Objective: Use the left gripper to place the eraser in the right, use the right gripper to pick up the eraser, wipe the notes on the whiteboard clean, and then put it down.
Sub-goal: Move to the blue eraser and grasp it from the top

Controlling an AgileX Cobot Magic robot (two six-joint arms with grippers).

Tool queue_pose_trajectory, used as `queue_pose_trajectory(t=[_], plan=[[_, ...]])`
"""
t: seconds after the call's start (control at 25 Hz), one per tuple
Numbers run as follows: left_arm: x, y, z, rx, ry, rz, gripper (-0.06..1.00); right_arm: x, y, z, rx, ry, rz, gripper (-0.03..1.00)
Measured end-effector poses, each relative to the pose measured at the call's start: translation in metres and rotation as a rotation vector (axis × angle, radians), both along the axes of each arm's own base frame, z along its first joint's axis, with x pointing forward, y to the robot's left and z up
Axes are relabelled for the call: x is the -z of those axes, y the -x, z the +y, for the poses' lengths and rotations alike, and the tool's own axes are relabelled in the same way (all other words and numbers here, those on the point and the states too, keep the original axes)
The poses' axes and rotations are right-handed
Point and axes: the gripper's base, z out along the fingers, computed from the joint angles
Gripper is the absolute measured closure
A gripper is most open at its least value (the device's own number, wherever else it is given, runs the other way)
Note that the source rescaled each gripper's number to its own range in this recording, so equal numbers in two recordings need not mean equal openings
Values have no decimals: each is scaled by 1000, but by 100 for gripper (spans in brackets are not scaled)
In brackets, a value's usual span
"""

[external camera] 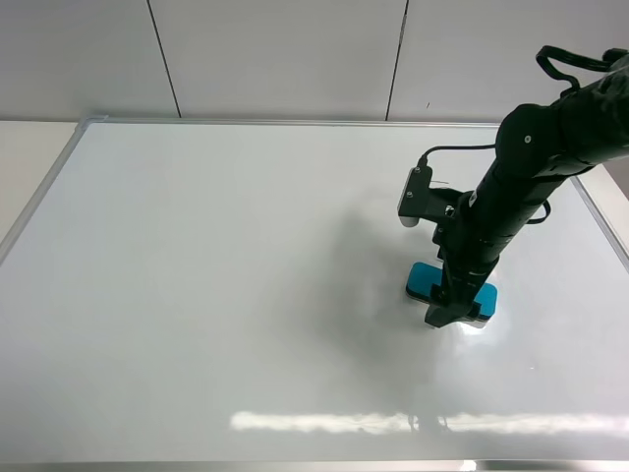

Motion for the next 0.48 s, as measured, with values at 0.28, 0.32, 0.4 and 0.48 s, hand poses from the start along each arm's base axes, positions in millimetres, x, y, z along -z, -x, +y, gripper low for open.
queue_pose_trajectory(t=[0.28,0.32,0.4,0.48], plan=[[0,0,0,0,0,0,-5,0,0,0,2,-1,-3,76],[0,0,0,0,0,0,-5,0,0,0,5,-2,1,97],[0,0,0,0,0,0,-5,0,1,0,9,-4,10,93],[0,0,0,0,0,0,-5,0,1,0,11,-4,18,93]])
